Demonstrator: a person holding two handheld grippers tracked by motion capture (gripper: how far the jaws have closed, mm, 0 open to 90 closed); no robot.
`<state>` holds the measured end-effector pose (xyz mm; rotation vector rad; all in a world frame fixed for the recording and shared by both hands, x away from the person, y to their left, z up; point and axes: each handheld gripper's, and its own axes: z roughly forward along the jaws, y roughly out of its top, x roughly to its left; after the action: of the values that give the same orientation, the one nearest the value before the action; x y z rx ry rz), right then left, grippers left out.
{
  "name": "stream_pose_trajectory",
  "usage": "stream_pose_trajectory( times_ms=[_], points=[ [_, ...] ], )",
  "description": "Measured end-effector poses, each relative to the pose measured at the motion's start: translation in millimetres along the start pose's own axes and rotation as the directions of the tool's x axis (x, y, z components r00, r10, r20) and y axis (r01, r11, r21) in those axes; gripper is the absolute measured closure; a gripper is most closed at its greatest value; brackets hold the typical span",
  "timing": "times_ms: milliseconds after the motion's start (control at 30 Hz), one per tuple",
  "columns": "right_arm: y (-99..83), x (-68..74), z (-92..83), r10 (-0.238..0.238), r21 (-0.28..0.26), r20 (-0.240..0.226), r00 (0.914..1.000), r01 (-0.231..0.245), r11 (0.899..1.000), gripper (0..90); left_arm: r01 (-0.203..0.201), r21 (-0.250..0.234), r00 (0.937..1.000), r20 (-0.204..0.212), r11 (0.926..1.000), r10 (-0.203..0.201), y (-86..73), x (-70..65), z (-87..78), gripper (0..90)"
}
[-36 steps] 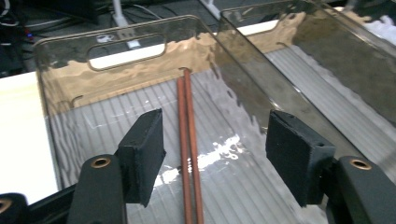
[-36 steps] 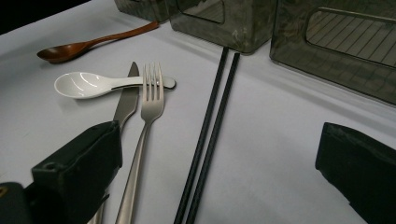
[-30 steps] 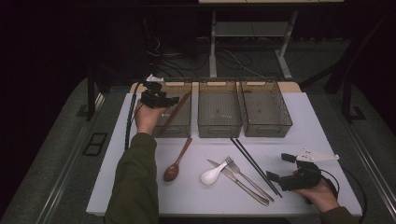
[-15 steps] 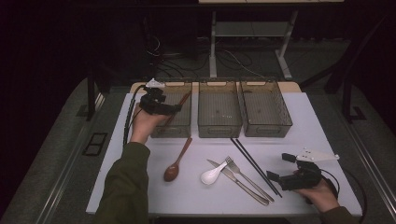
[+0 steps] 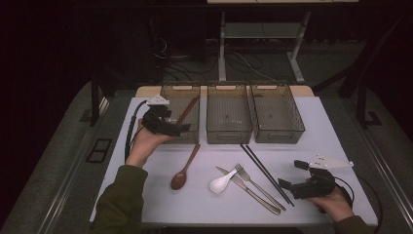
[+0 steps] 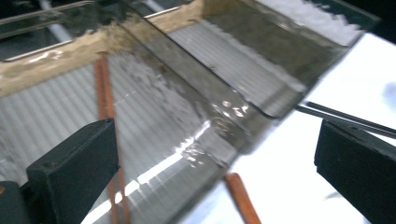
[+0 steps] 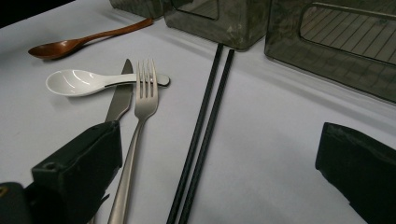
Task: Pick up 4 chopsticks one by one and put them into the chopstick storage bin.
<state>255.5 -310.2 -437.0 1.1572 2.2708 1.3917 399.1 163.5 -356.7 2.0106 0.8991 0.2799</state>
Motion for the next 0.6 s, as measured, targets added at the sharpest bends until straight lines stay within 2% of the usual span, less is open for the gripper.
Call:
stream_pose_trajectory(
  times_ms=[167,600],
  points=[
    [0.0,0.0,0.0,0.000,-0.001,0.000,1.0000,0.000,1.000,0.8,-0.016,0.010,0.9999,-0.002,0.9998,0.016,-13.8,-8.5,-5.4,0.0],
    [-0.2,0.2,0.2,-0.001,0.002,0.002,1.0000,0.001,1.000,0.8,-0.082,-0.005,0.9956,0.045,0.9966,0.082,-45.6,-36.8,-14.9,0.0]
  ],
)
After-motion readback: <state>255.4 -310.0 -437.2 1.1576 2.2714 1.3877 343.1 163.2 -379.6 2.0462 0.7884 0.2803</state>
